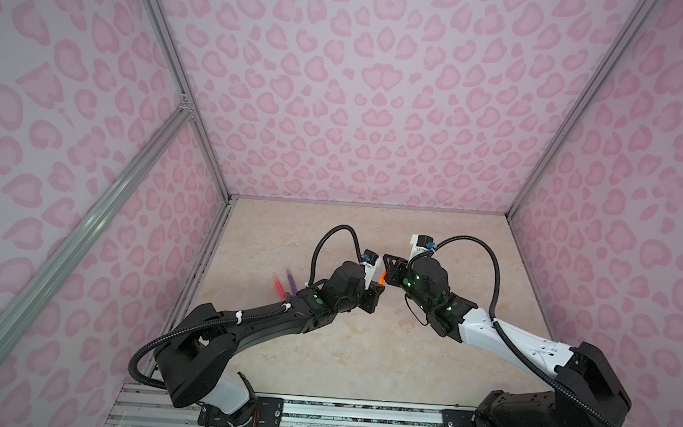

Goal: Insert the pens into the pen caps
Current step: 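Lower the pink cap onto the orange marker tip with the right gripper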

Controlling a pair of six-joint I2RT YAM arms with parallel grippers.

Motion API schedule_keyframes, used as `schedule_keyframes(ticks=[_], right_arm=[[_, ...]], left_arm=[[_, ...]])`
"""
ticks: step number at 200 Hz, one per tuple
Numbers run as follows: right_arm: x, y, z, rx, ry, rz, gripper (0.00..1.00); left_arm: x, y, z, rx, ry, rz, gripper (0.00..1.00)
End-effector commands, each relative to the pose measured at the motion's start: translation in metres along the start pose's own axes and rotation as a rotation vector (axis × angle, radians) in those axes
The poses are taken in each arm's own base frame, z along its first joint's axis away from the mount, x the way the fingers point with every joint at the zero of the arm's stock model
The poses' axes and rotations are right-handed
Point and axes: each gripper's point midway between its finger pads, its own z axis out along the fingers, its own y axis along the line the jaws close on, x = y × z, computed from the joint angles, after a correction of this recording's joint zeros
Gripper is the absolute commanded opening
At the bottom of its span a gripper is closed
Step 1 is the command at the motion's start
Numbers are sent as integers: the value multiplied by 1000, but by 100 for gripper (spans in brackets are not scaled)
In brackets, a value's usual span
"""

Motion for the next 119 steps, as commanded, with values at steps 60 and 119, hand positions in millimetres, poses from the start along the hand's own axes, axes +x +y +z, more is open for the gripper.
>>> schedule_keyframes(ticks=[60,119], right_arm=[[2,8,0,-25,-20,-8,0],[6,12,2,-43,-20,-17,0]], left_arm=[[-11,6,-6,-24,-44,-25,3],[-15,5,-12,1,-67,-36,3]])
